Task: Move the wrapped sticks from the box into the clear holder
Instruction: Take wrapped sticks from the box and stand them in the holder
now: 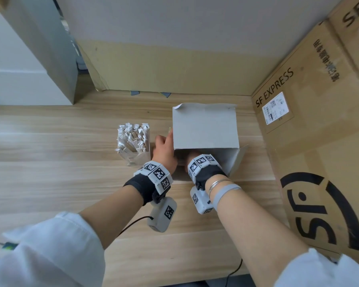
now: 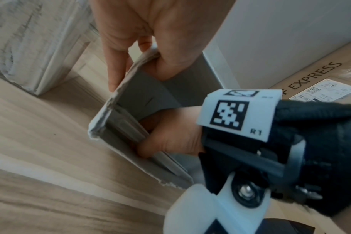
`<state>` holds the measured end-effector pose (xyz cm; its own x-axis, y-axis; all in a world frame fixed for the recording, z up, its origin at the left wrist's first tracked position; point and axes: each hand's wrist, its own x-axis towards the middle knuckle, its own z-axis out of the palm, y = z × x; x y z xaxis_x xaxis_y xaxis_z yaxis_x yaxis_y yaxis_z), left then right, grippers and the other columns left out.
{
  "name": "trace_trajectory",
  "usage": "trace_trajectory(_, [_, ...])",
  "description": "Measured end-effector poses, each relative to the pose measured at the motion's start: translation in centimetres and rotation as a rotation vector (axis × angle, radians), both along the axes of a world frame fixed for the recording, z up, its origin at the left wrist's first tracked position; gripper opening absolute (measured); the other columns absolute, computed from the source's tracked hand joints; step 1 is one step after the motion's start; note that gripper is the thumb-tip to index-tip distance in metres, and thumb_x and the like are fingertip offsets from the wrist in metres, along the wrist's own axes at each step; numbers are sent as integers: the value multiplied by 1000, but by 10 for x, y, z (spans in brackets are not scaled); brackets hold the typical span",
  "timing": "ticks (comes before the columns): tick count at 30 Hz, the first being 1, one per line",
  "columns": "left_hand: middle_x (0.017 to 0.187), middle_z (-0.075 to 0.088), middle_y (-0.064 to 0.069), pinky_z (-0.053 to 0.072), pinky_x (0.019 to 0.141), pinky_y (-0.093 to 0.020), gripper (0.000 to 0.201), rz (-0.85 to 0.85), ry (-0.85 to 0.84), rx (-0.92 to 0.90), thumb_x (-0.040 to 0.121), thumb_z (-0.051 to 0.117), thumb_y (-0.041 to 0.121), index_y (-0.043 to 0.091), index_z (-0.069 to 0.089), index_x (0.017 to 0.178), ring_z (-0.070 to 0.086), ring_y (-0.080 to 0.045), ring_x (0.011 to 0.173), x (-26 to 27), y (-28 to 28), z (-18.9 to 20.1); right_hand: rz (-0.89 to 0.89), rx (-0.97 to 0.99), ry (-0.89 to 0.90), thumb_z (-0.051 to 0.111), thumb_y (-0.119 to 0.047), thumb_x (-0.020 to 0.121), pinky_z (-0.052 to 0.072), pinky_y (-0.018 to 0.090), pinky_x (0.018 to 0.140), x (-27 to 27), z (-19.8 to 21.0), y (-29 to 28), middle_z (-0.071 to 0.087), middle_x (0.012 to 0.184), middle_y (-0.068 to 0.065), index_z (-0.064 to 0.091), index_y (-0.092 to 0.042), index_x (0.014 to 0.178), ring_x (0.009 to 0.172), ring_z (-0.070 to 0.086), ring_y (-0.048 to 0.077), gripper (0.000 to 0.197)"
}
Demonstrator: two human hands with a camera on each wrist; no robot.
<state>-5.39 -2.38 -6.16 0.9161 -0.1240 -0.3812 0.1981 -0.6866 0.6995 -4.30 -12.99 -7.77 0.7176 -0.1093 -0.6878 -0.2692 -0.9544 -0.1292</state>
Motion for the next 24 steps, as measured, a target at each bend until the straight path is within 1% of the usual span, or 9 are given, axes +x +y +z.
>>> trace_trajectory(3, [128,34,-20,43,92,-41,83,20,-9,-14,79,41,-15,21,13,149,54,-40,98,3,0,2,86,9,78,43,-9,97,40,37,103,0,-8,1,52,136,18,49,2,131,127,50,33,36])
trace_trajectory(5, [130,36,-19,46,87,-43,83,45,-29,-23,79,40,-16,21,13,148,56,-41,95,5,0,7,72,39,104,46,-9,97,43,33,99,2,-6,1,56,133,18,51,0,129,121,55,31,34])
trace_trajectory(7, [130,39,-17,47,82,-43,79,68,-34,-27,79,36,-16,23,17,145,57,-41,92,7,-1,12,45,72,44,47,-13,96,44,34,95,2,-1,-2,59,127,19,55,-3,126,116,58,33,32])
trace_trajectory(9, [129,42,-18,48,81,-42,74,67,-39,-7,80,34,-15,22,20,142,58,-40,95,11,0,15,32,124,-37,45,-10,96,44,34,94,0,5,-6,61,123,18,58,-6,122,114,58,34,29])
trace_trajectory(13, [122,51,-23,45,79,-37,65,-48,-36,72,83,35,-11,16,21,141,58,-37,100,16,3,16,2,198,-93,44,-4,93,45,35,92,-1,9,-5,64,120,15,59,-10,117,111,60,33,28])
trace_trajectory(16, [126,50,-23,47,86,-39,63,-114,33,111,86,36,-6,18,21,142,58,-38,105,17,7,14,-53,268,-139,51,-8,92,46,29,84,-2,15,-4,67,114,12,60,-12,112,105,62,30,23])
trace_trajectory(19, [139,42,-22,47,98,-42,66,-140,66,105,86,38,-6,23,23,144,53,-38,117,19,12,12,-123,340,-212,51,-20,93,44,27,74,-2,24,-2,69,105,12,63,-14,110,97,64,29,22])
trace_trajectory(21, [143,39,-19,43,102,-39,57,-122,-1,72,89,40,-4,18,32,141,51,-35,122,22,15,17,-192,382,-273,48,-30,96,43,29,69,2,34,3,67,92,14,68,-10,105,85,62,28,30])
trace_trajectory(24, [140,44,-12,42,98,-32,41,-50,-203,67,90,44,-1,11,49,130,53,-29,120,30,30,28,-325,513,-387,50,-39,93,39,27,67,10,50,15,59,80,10,69,-4,91,74,53,22,40])
